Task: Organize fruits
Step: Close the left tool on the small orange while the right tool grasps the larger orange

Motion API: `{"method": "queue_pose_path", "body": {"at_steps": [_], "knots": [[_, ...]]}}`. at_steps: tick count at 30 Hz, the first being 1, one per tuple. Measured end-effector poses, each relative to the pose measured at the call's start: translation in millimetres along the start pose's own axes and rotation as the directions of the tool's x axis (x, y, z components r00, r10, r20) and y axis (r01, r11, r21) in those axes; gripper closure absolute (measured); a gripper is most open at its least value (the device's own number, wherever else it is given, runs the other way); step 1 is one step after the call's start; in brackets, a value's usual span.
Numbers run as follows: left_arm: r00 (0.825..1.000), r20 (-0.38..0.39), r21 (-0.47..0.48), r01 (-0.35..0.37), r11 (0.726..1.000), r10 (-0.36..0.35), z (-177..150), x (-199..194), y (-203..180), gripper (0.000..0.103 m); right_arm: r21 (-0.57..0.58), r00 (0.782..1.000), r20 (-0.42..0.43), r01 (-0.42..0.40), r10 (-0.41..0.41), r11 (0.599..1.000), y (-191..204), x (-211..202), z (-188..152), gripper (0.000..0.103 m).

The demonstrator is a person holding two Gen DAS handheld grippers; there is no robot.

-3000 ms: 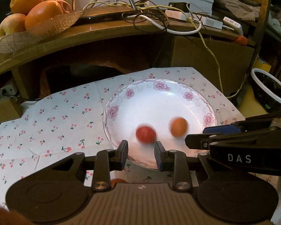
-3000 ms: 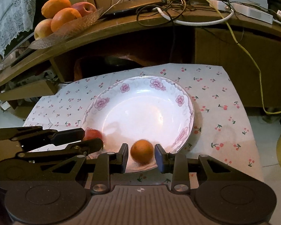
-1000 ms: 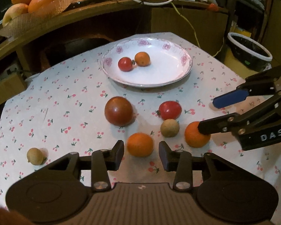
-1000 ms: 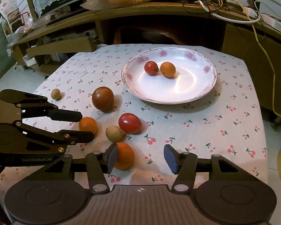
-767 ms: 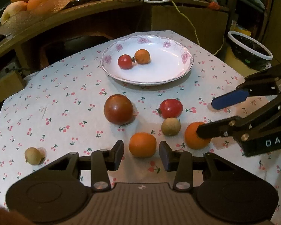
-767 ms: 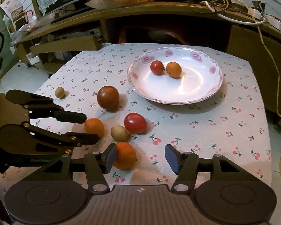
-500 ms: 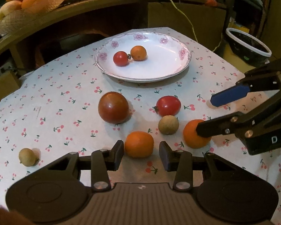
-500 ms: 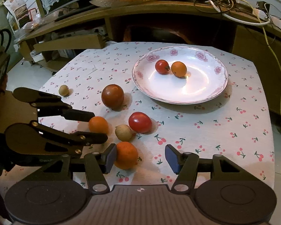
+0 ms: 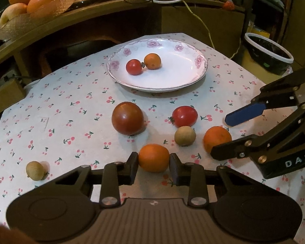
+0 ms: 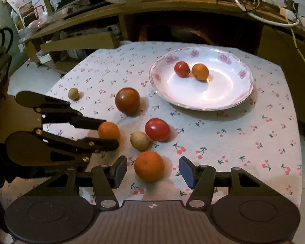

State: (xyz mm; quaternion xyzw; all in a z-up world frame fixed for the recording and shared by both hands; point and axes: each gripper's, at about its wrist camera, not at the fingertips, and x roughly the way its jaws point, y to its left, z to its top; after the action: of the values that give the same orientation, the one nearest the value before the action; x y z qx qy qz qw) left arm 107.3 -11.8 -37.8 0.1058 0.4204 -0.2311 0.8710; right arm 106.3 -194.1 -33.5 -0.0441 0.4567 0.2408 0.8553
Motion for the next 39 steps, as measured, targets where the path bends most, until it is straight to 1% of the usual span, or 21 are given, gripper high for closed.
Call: {"method": "queue_pose_path", "body": {"at_steps": [9, 14, 16, 20, 21, 22, 24, 29, 39], "knots": [[1.000, -0.017, 0.016, 0.004, 1.000, -0.003, -4, 4, 0, 0.063, -0.013, 0.999, -0.033, 0.001, -0.001, 1.000, 5, 12, -1, 0.045], [1.000, -0.020, 0.008, -0.003, 1.000, 0.003, -5, 5, 1, 0.058, -0.021, 0.999, -0.035, 0.004, -0.005, 1.000, 6, 13, -1, 0.046], [1.000, -0.018, 0.002, -0.004, 1.000, 0.004, -5, 6, 2, 0.056, -0.025, 0.999, -0.037, 0.011, -0.012, 1.000, 6, 13, -1, 0.049], [1.000, -0.018, -0.003, -0.001, 1.000, 0.000, -3, 6, 2, 0.057, -0.026, 0.999, -0.037, 0.021, -0.022, 0.999, 5, 12, -1, 0.057], [1.000, -0.020, -0.001, 0.003, 1.000, -0.003, -3, 6, 1, 0.058, -0.024, 0.999, -0.039, 0.022, -0.023, 0.999, 5, 12, -1, 0.064], [1.000, -0.021, 0.000, 0.007, 1.000, -0.007, -2, 6, 0, 0.060, -0.020, 0.999, -0.041, 0.012, -0.013, 1.000, 5, 12, 0, 0.068], [1.000, -0.023, 0.008, 0.005, 1.000, -0.005, -2, 5, -2, 0.065, -0.026, 0.999, -0.047, 0.018, -0.020, 0.999, 7, 12, 0, 0.068], [1.000, -0.029, 0.008, 0.002, 1.000, -0.002, -1, 3, -3, 0.065, -0.042, 0.998, -0.054, 0.039, -0.042, 0.998, 12, 11, 1, 0.069], [1.000, -0.013, 0.004, 0.005, 1.000, -0.005, 8, 2, -6, 0.065, -0.017, 0.997, -0.036, 0.060, -0.061, 0.998, 9, 8, 7, 0.070]]}}
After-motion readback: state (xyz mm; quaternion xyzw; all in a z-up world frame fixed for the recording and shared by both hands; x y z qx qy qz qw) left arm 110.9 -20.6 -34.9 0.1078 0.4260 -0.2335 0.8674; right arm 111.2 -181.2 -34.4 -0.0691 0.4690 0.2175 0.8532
